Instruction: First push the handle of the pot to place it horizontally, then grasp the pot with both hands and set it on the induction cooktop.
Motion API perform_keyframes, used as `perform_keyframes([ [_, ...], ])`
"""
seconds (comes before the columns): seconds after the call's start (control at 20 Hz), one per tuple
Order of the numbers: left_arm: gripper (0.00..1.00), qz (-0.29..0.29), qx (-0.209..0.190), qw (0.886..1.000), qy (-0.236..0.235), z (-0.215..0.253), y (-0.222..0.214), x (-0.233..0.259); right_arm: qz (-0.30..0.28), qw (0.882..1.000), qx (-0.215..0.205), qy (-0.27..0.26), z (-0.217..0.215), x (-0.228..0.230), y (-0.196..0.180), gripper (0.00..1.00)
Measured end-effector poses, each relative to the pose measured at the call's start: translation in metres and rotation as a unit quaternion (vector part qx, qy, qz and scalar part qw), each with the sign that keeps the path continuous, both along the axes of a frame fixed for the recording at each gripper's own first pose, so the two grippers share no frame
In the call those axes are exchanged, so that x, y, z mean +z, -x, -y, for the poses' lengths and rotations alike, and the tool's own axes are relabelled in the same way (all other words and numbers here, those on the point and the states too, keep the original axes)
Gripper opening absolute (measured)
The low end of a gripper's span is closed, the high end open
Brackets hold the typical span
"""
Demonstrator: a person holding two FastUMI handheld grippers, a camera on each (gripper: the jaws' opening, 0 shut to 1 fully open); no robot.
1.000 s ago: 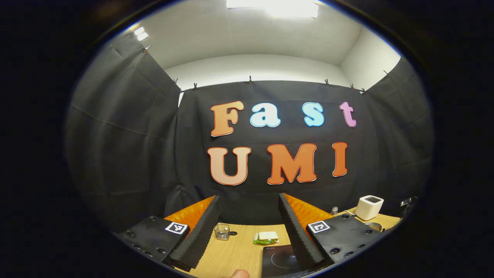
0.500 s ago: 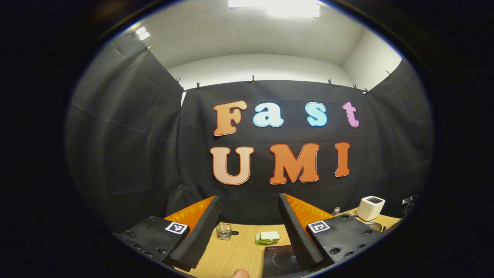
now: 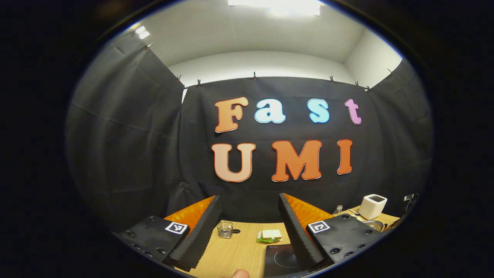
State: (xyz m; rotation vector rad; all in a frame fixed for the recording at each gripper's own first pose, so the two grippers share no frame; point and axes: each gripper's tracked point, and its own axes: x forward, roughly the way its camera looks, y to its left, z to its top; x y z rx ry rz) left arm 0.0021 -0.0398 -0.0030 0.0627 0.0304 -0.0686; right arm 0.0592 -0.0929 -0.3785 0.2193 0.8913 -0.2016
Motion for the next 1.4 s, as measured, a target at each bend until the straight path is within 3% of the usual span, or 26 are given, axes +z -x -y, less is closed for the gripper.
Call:
perform_keyframes([
  [1.1,0.99,-0.025,0.014,1.000,-0.001,-0.005,-0.026,-0.023,0.001,0.999,-0.042,-0.007,0.020,-0.017,-0.068,0.00],
  [1.4,0.99,-0.038,0.013,0.999,0.004,0.000,-0.050,-0.037,0.004,0.999,-0.045,-0.011,0.027,-0.010,-0.081,0.00],
])
